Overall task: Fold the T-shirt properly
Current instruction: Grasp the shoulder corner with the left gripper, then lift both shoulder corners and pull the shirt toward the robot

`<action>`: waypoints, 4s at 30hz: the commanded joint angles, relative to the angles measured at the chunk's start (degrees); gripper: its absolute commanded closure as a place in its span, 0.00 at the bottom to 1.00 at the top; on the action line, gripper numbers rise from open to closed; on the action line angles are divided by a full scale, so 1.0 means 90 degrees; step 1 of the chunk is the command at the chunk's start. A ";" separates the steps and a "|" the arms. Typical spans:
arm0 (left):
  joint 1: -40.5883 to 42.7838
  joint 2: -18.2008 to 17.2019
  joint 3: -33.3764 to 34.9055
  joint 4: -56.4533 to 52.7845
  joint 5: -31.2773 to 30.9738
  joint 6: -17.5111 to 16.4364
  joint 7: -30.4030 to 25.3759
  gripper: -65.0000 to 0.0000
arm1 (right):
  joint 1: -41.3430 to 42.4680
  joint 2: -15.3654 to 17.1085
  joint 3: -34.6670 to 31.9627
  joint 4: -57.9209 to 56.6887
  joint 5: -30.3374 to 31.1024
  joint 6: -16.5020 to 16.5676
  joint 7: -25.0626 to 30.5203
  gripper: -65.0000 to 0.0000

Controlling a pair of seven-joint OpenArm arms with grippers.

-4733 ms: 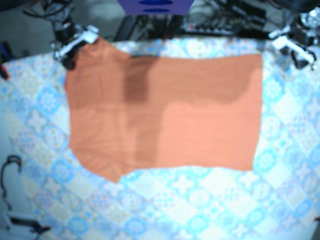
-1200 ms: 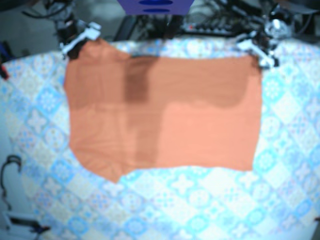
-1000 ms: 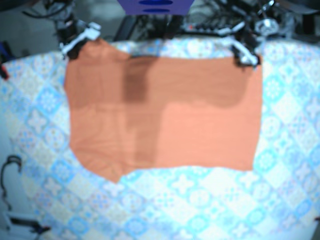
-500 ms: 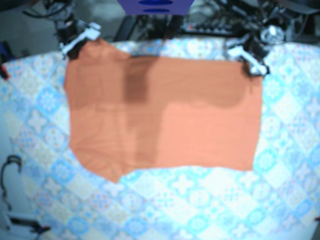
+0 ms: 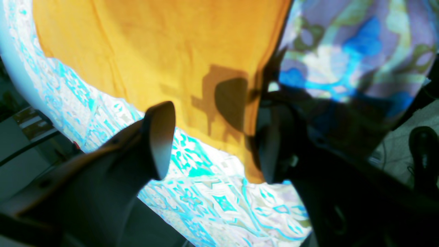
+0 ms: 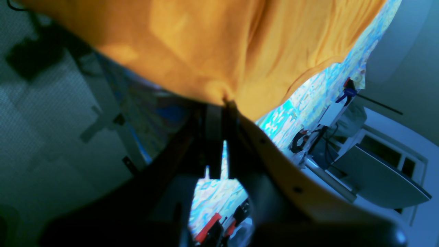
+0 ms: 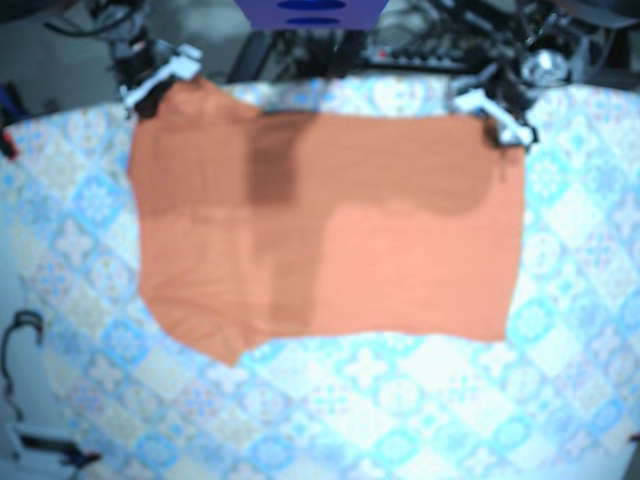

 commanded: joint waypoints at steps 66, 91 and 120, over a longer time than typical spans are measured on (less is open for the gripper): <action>0.1228 -0.0274 -0.0702 0.0755 -0.0008 0.0124 0.0084 1.00 | -0.0499 0.0314 0.0038 0.0171 0.0032 -0.0137 0.0040 1.00; 0.2342 -0.0381 -0.0946 0.0989 -0.0008 0.0134 0.0084 1.00 | -0.1095 0.0812 0.0086 0.0767 0.0041 -0.0147 0.0050 1.00; 0.1150 -0.0342 -0.1337 0.0989 -0.0008 0.0105 0.0133 1.00 | -0.0411 0.0871 0.0038 0.1285 0.0032 0.0205 0.0031 1.00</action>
